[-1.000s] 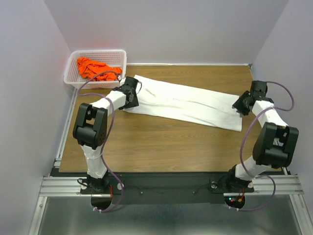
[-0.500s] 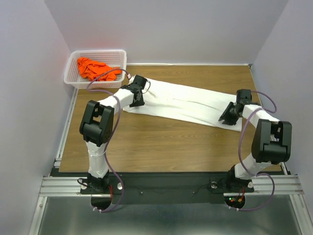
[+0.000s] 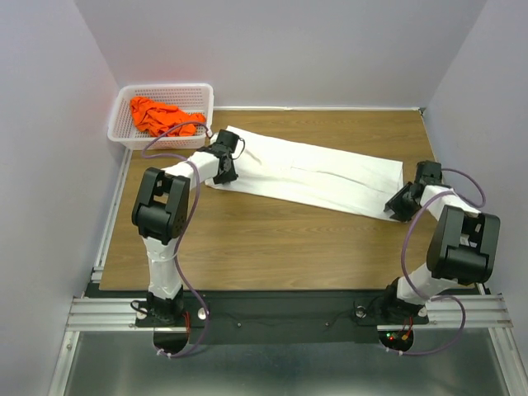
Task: Fold and stack the t-shirts
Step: Fold the tshirt
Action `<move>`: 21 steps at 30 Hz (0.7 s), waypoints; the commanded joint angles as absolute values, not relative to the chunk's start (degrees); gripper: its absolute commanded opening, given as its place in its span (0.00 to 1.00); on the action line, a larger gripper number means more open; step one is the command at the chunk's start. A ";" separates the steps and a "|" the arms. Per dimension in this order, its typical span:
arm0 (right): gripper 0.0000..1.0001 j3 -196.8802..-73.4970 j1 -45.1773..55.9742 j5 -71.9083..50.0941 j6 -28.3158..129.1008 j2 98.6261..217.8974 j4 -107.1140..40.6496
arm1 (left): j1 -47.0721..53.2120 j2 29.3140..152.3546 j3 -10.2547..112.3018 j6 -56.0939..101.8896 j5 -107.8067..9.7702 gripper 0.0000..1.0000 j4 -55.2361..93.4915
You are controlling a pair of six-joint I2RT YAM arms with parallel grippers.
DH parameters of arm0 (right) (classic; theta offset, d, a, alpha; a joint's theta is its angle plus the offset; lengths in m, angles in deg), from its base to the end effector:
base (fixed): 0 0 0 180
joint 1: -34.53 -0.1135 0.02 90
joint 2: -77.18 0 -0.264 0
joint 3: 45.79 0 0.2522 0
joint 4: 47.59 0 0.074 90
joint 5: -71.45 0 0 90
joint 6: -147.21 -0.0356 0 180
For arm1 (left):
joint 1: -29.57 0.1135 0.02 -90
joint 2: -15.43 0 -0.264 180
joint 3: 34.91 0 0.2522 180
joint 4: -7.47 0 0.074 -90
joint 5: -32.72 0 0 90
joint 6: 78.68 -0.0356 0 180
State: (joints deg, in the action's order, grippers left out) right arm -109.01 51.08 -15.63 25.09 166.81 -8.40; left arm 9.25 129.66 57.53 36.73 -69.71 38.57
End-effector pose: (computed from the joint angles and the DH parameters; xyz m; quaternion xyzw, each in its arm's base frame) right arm 0.2780 -0.0807 0.1655 0.3977 0.8925 0.0533 0.2059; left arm 0.4042 -0.1415 0.1739 -0.0763 0.9400 -0.0284 0.3314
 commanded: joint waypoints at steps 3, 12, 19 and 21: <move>0.40 -108.95 50.62 -18.81 28.72 160.34 -7.46 | 10.94 127.67 55.93 35.14 -71.34 0.47 44.35; 0.40 -117.11 38.23 -17.49 34.62 160.93 -4.04 | 5.85 120.90 61.37 35.58 -72.31 0.75 46.98; 0.39 -119.23 32.24 -18.11 35.23 168.58 -3.59 | 2.15 125.37 66.66 38.65 -70.29 0.75 47.25; 0.40 -119.67 31.01 -18.20 35.67 171.04 -3.59 | 1.54 127.57 66.83 40.05 -69.68 0.74 46.37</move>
State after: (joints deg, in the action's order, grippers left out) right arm -117.57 32.46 -17.47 34.14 168.05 -5.03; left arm 2.48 125.07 64.85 37.23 -70.51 46.18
